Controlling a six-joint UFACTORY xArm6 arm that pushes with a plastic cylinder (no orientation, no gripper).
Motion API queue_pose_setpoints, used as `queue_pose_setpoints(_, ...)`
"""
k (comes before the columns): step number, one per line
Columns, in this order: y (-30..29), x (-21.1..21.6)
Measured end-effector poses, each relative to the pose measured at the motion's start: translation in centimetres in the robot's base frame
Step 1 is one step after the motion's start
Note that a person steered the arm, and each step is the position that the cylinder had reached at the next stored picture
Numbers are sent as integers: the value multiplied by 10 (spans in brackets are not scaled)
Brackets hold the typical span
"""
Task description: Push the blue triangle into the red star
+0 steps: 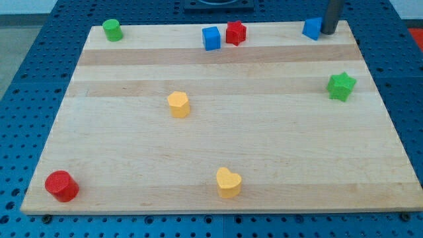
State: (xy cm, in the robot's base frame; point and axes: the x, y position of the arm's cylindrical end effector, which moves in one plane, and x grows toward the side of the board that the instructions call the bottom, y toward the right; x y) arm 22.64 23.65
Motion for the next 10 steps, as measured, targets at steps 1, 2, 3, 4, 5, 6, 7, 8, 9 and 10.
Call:
queue_pose_setpoints(1,-10,-4)
queue_pose_setpoints(2,-26,-4)
queue_pose_setpoints(3,-43,-4)
queue_pose_setpoints(4,-64,-4)
queue_pose_setpoints(5,-88,-4)
queue_pose_setpoints(6,-110,-4)
queue_pose_setpoints(7,-128,-4)
queue_pose_setpoints(8,-143,-4)
queue_pose_setpoints(9,-145,-4)
queue_pose_setpoints(10,-145,-4)
